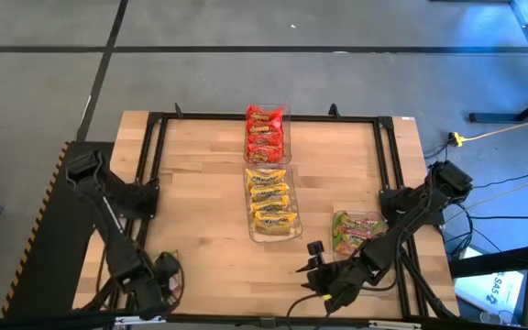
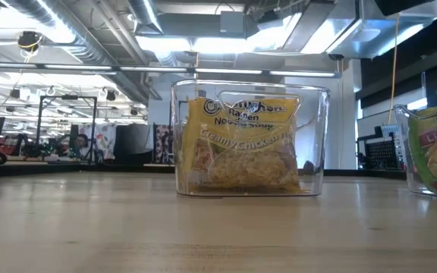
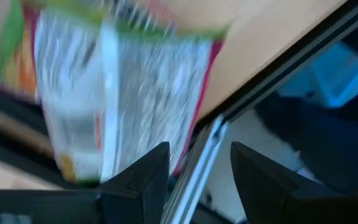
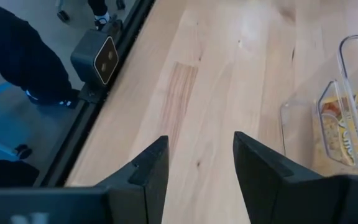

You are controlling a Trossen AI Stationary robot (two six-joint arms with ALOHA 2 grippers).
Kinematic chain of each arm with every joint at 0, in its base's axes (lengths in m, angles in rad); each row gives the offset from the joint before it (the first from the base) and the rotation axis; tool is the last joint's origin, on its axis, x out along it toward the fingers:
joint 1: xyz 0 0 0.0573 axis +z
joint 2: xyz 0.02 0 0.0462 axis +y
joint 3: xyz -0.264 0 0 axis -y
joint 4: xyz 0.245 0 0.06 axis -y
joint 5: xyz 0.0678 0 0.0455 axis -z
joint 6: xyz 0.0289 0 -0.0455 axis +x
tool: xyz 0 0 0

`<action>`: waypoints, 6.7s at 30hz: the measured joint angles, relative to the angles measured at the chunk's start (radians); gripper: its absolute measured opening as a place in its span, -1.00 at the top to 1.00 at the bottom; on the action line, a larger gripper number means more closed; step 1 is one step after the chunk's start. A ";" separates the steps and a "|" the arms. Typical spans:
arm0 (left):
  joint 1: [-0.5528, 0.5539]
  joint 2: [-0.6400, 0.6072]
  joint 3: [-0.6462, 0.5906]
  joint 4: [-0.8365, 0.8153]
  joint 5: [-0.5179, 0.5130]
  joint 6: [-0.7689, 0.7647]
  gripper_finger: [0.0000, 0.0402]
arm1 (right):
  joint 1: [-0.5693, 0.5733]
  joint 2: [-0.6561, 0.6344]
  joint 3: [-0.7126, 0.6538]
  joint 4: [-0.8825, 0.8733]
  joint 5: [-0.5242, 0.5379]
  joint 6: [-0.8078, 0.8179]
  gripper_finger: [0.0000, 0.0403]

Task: Sort Maruchan noodles
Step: Put the green noodle pack into the bottom transparent bin

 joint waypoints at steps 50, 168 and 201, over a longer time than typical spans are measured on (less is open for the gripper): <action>0.058 0.000 0.001 -0.153 -0.020 0.220 0.18 | 0.000 0.000 0.000 0.029 0.037 0.049 0.25; 0.212 0.381 -0.072 0.656 -0.646 0.939 0.18 | -0.149 0.528 0.260 0.337 0.063 -1.028 0.08; 0.129 0.215 -0.072 0.614 -0.651 0.781 0.18 | -0.171 0.483 0.330 0.309 0.124 -0.677 1.00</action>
